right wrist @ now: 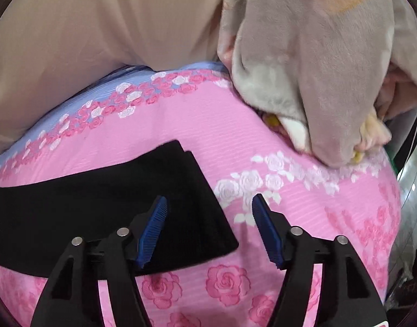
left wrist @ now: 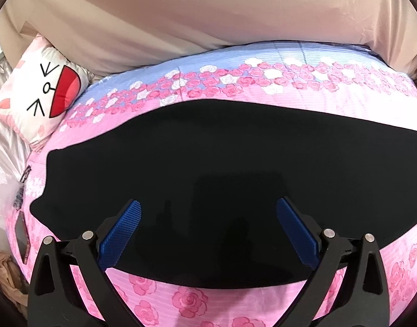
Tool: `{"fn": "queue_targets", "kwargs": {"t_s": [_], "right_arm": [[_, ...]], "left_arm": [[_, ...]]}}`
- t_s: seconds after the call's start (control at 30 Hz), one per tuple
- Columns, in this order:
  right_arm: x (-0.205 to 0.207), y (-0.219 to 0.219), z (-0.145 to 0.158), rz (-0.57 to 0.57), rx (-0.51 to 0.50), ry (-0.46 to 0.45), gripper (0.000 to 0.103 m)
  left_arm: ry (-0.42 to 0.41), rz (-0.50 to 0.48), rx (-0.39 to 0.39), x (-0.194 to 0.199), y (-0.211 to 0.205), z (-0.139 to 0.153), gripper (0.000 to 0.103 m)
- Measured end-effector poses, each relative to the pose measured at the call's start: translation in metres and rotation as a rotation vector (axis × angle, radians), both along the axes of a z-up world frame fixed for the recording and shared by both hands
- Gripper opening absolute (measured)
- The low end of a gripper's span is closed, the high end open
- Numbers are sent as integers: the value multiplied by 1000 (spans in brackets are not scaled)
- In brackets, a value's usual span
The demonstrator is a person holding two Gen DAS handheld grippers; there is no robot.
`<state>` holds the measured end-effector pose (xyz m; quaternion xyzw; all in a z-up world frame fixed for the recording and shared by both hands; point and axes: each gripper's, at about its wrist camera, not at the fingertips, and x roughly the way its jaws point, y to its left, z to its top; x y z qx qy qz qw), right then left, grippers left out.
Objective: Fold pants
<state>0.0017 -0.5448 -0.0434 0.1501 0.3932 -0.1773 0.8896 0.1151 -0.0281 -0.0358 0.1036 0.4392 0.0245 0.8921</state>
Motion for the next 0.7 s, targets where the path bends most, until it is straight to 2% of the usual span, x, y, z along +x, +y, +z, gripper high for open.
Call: {"fn": "queue_targets", "kwargs": {"t_s": [0.17, 0.23, 0.3, 0.37, 0.4, 0.47, 0.6, 0.7], "right_arm": [[3, 4, -21, 6, 94, 12, 64], [5, 10, -26, 4, 57, 17, 65], [6, 14, -26, 10, 42, 22, 61], [7, 13, -23, 57, 134, -5, 16], [8, 15, -21, 51, 139, -2, 16], [12, 27, -10, 68, 100, 2, 16], [22, 72, 38, 183, 151, -115, 16], [49, 145, 81, 370, 186, -190, 16]], "left_arm": [[9, -19, -10, -3, 2, -3, 98], [9, -22, -3, -3, 4, -4, 98], [18, -15, 5, -1, 6, -5, 98], [19, -1, -8, 1, 10, -5, 98], [16, 4, -17, 1, 12, -5, 98], [15, 12, -28, 1, 17, -5, 98], [0, 22, -36, -4, 32, -3, 98], [-20, 57, -78, -10, 60, 3, 98]]}}
